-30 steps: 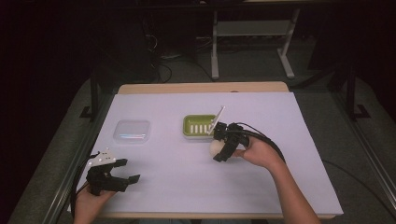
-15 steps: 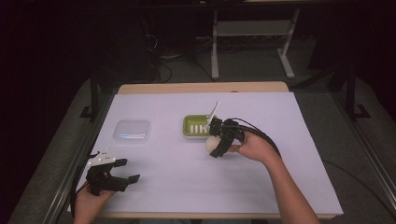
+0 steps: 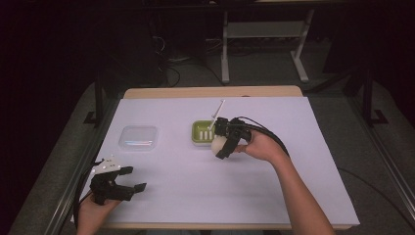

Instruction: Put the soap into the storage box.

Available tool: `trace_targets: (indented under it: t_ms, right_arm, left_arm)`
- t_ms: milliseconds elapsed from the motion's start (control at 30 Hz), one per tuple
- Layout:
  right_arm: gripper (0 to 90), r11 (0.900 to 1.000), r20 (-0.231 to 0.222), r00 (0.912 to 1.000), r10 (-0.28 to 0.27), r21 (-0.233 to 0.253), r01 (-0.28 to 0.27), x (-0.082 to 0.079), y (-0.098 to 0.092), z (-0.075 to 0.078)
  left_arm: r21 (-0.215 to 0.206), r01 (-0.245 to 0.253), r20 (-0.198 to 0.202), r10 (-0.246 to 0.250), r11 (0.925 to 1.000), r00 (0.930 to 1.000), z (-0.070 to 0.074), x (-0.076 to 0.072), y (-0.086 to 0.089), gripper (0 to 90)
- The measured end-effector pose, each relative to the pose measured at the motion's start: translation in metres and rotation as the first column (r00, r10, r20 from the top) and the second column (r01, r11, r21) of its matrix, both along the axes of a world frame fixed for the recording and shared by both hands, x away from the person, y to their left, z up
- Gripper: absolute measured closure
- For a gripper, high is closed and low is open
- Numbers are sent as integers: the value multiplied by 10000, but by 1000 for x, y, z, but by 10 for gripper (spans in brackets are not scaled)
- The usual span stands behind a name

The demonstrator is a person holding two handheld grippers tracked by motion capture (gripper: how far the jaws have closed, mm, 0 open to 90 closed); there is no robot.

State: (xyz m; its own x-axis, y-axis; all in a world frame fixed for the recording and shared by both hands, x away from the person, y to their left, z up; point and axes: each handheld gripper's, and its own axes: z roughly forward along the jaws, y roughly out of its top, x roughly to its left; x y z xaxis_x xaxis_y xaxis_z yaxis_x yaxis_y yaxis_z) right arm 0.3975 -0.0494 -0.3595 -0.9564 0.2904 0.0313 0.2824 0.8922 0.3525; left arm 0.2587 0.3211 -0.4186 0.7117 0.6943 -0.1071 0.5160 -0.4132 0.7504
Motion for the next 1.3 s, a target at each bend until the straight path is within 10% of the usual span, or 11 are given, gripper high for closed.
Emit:
trace_targets:
  t_ms: [1300]
  right_arm:
    - [240, 9998, 59, 9998, -195, -50, 195, 57, 30, 9]
  left_arm:
    - [23, 117, 63, -118, 9999, 9999, 0, 1, 1, 154]
